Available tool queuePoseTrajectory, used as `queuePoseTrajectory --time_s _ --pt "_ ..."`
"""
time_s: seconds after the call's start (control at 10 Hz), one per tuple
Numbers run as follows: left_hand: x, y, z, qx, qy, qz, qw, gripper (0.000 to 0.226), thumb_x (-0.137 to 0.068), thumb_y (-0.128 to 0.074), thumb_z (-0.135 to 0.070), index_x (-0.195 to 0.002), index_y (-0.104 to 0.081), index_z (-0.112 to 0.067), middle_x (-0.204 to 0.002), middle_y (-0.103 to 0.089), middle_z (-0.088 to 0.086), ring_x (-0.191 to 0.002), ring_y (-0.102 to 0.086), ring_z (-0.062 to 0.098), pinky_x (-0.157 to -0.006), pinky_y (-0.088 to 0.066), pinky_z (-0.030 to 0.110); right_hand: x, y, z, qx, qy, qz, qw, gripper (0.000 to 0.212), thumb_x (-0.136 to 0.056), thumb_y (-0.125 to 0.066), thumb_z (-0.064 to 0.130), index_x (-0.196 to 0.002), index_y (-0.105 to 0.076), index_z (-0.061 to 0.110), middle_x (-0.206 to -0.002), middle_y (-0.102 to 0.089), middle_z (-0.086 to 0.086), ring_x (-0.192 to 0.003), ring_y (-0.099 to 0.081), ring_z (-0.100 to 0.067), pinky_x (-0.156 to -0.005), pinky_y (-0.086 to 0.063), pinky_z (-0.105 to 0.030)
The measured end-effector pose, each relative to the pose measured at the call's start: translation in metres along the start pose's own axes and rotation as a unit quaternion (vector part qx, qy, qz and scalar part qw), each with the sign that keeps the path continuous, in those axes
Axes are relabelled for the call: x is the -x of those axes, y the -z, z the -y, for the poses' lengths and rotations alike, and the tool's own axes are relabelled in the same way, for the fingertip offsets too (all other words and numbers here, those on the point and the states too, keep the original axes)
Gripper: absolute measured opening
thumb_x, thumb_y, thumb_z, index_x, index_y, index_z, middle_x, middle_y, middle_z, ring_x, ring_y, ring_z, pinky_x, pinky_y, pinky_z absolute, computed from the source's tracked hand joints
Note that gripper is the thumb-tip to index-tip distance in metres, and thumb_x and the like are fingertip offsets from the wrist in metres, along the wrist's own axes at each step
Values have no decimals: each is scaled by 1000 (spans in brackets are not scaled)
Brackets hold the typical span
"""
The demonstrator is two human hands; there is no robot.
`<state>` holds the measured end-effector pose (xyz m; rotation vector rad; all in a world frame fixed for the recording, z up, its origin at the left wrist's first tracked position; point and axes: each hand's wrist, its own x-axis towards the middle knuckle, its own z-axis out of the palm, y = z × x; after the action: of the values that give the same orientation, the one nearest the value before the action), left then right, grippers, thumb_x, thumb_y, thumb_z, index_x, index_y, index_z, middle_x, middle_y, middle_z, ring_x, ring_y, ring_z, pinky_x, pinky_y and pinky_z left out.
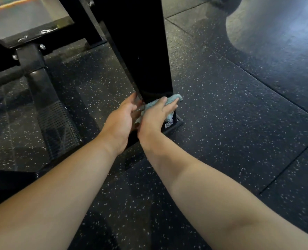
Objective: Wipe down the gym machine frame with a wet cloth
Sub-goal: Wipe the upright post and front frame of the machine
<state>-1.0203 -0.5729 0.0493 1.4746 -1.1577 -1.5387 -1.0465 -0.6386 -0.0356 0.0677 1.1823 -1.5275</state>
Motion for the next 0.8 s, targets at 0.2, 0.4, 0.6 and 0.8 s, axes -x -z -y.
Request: queuePoseTrajectory --time_s 0.2,0.4,0.6,0.8 --pt "-23 26 24 -20 18 -58 998 49 -99 -25 -13 -142 -38 -32 -140 -47 -10 -126 -44 10 -108 -34 36 -68 39 -7 188 -69 -80 977 53 -104 -19 38 -152 -6 22 -157 -20 -9 -142 -25 -27 -99 -40 -23" --pt "-24 30 22 43 7 -41 998 45 -100 -25 -13 -137 -46 -28 -118 -60 -15 -111 -55 5 -94 -44 27 -36 8 0 74 13 -33 997 51 -102 -28 39 -150 -15 29 -157 -18 -4 -141 -27 -25 -115 -24 -44" --pt "-18 32 1 46 -4 -117 992 36 -98 -32 -18 -119 -59 -28 -127 -58 -5 -112 -55 11 -94 -45 34 -14 -13 20 70 29 -67 995 51 -103 -27 38 -151 -15 29 -159 -12 -3 -145 -15 -21 -117 -18 -42" --pt "3 46 -38 157 -121 -90 976 39 -95 -30 -20 -118 -62 -21 -107 -71 -1 -100 -64 14 -76 -51 27 89 -62 59 134 273 112 946 55 -103 -31 31 -152 -5 30 -160 10 5 -145 13 -11 -118 9 -34"
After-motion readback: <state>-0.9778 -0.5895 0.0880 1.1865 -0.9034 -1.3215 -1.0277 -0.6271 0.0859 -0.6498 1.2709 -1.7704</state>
